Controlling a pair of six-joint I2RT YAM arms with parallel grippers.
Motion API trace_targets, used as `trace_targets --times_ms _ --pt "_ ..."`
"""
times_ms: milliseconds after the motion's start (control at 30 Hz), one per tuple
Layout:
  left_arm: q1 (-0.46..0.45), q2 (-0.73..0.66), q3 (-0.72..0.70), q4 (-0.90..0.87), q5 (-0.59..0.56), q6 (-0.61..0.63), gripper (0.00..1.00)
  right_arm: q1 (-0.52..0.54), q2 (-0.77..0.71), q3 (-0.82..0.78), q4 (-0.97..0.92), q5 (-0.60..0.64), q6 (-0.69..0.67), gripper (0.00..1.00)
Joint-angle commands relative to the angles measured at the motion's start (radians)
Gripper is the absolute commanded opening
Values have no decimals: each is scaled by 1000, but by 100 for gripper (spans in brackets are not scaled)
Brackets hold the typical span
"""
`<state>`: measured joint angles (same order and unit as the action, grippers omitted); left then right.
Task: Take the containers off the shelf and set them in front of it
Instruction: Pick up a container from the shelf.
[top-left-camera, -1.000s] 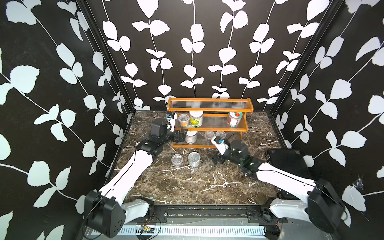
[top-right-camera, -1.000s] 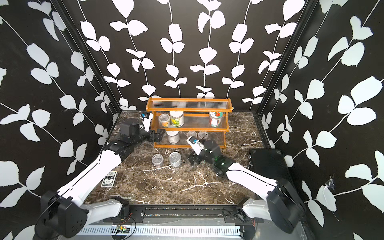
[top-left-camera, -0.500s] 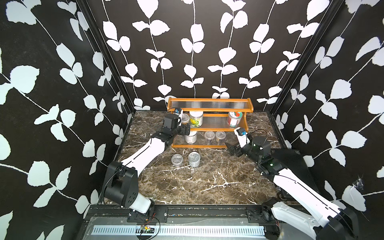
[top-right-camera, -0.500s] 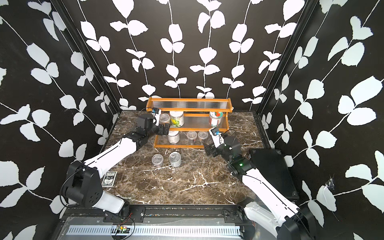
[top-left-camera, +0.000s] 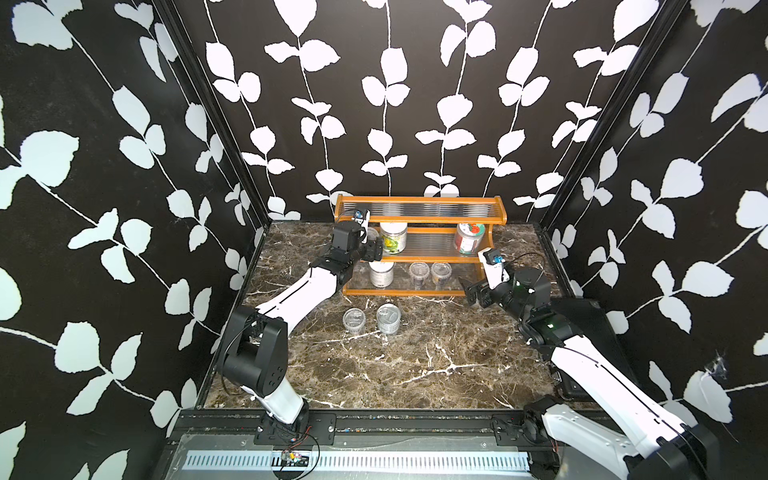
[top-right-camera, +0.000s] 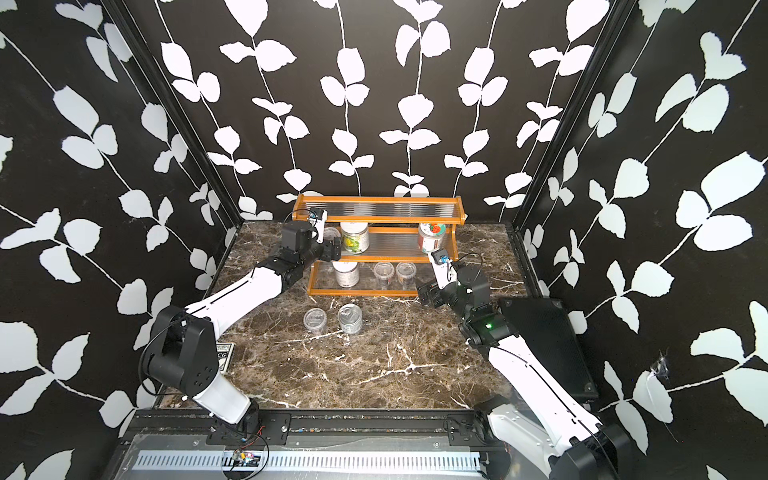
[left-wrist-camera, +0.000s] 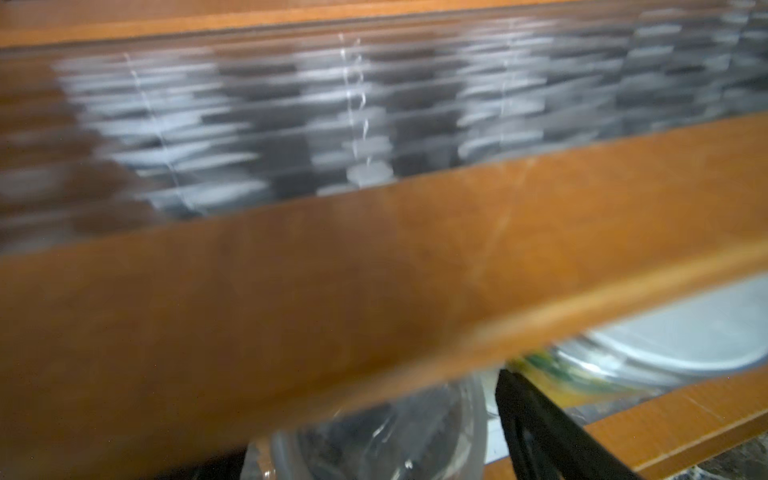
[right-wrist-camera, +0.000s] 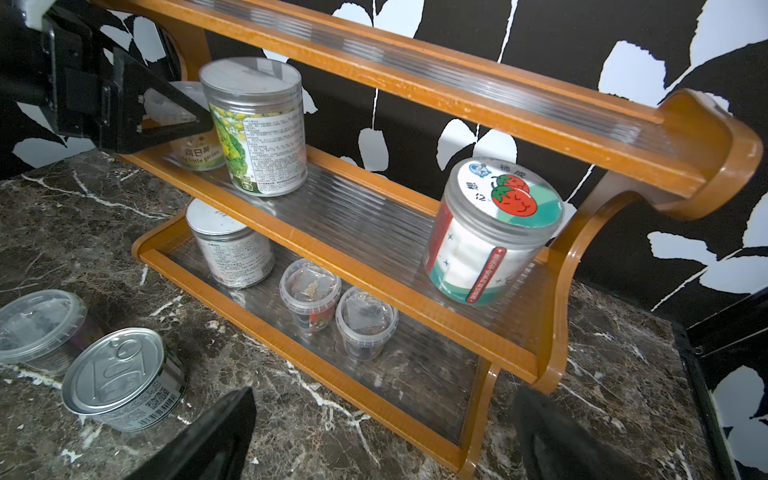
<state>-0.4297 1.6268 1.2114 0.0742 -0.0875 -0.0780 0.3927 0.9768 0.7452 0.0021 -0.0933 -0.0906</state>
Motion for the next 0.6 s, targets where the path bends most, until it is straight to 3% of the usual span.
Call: trace_targets --times_ms 0,333,567 --pt "-1 1 30 7 8 28 86 -12 -17 43 5 -11 -12 100" --pt "3 -25 12 -11 17 17 61 -22 13 65 15 -26 -6 100" --pt "3 -72 6 -47 19 38 59 -26 26 74 18 -31 1 100"
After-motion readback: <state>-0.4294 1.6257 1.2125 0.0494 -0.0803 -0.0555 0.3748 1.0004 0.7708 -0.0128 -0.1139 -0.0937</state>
